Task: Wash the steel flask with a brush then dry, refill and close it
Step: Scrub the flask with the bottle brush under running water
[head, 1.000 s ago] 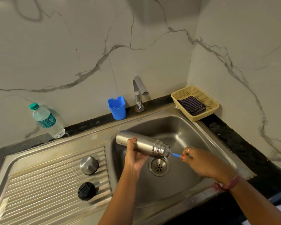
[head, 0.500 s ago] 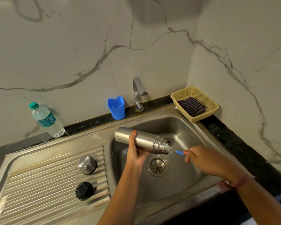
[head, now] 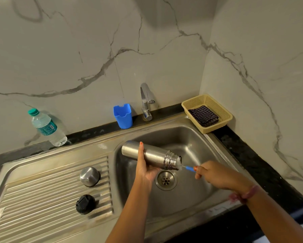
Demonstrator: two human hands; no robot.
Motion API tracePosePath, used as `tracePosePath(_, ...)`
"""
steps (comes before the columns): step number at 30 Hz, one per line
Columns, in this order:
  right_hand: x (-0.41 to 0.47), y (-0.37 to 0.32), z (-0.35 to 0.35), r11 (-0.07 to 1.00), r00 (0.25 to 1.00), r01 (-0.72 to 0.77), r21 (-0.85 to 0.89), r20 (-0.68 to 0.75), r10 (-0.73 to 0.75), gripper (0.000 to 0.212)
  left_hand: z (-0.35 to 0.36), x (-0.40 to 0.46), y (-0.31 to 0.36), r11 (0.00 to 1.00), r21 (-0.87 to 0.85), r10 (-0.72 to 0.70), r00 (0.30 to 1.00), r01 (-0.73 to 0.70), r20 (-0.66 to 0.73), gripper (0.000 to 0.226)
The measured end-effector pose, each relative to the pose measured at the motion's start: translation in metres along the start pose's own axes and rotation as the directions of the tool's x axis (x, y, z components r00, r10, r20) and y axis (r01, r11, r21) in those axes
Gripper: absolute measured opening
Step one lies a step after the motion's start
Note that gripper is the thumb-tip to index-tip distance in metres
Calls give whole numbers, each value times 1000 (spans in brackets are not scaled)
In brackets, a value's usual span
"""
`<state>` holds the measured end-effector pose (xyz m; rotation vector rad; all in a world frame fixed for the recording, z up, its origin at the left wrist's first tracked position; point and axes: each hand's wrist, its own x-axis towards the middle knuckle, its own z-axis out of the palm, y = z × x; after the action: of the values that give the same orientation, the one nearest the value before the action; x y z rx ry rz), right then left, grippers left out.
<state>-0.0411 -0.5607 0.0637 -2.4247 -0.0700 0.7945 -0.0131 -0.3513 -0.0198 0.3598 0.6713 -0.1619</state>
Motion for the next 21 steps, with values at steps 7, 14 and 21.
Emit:
tracePosePath(7,7,-1,16,999,1000,27,45,-2,-27,40,1,-9,-3,997,52,64,997,-62,-51,39)
tracePosePath(14,-4,6,5,988,998,61,-139,-21,-65,29,-2,-17,-10,991,118,73,997,-68,-40,31)
tracePosePath(21,-2,11,16,970,989,109,-219,-75,-128,27,-7,-12,1,990,122,76,997,-76,11,32)
